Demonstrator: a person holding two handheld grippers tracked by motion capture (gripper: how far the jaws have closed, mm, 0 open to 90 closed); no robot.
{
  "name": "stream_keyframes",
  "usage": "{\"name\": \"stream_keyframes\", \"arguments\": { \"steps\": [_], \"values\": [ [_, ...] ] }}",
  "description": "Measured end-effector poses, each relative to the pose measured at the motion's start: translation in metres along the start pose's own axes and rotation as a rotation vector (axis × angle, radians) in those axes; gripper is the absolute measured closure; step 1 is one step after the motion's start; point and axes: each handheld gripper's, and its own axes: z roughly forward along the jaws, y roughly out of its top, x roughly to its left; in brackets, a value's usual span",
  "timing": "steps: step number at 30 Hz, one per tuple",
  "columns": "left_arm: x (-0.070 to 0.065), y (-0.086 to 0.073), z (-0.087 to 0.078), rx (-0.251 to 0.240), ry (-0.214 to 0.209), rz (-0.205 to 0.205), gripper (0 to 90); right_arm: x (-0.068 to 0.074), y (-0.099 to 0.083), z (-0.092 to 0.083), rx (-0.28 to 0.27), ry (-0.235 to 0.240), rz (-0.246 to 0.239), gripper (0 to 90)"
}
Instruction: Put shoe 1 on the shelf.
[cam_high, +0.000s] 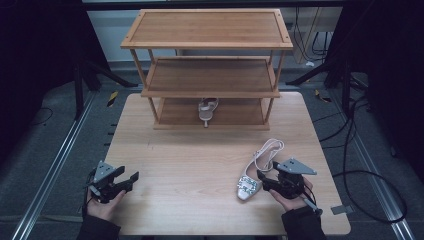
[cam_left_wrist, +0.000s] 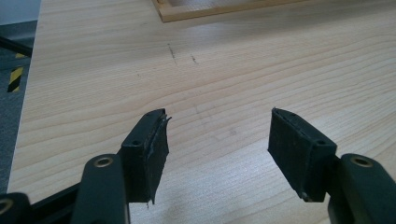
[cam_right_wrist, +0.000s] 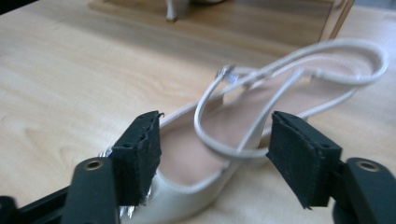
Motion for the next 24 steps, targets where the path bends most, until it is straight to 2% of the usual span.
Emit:
{"name": "stream_keyframes", "arguments": {
  "steps": [1,3,5,8,11,13,16,21,24],
  "values": [
    [0.001,0.0,-0.001,-0.002,0.002,-0.002,36.8,-0.001,-0.004,-0.001,0.013,0.01,-0.003,36.2],
    [0.001,0.0,-0.001,-0.002,0.004,-0.003,37.2,-0.002,-0.012,-0.003,0.036,-0.001,-0.034,42.9],
    [0.001,0.0,-0.001,-0.001,0.004,-0.004,37.5,-0.002,-0.016,-0.005,0.05,0.006,-0.04,48.2],
    [0.0,0.0,0.0,0.004,0.002,-0.003,38.3,-0.002,-0.022,-0.004,0.094,0.017,-0.048,63.4],
    [-0.001,0.0,0.0,0.006,-0.004,-0.002,38.9,-0.002,-0.024,-0.002,0.12,0.049,-0.063,77.7],
    [-0.001,-0.001,0.0,0.006,-0.004,-0.001,39.1,-0.001,-0.026,0.0,0.139,0.067,-0.071,84.1],
    [0.0,-0.001,0.0,0.007,-0.004,-0.002,39.2,-0.001,-0.028,0.002,0.162,0.085,-0.073,89.3],
    [-0.001,-0.001,0.0,0.008,-0.004,-0.003,39.4,0.002,-0.031,0.007,0.186,0.124,-0.09,89.8],
    [-0.001,-0.001,0.001,0.012,-0.006,-0.002,39.4,0.003,-0.031,0.008,0.179,0.125,-0.106,89.8]
  ]
}}
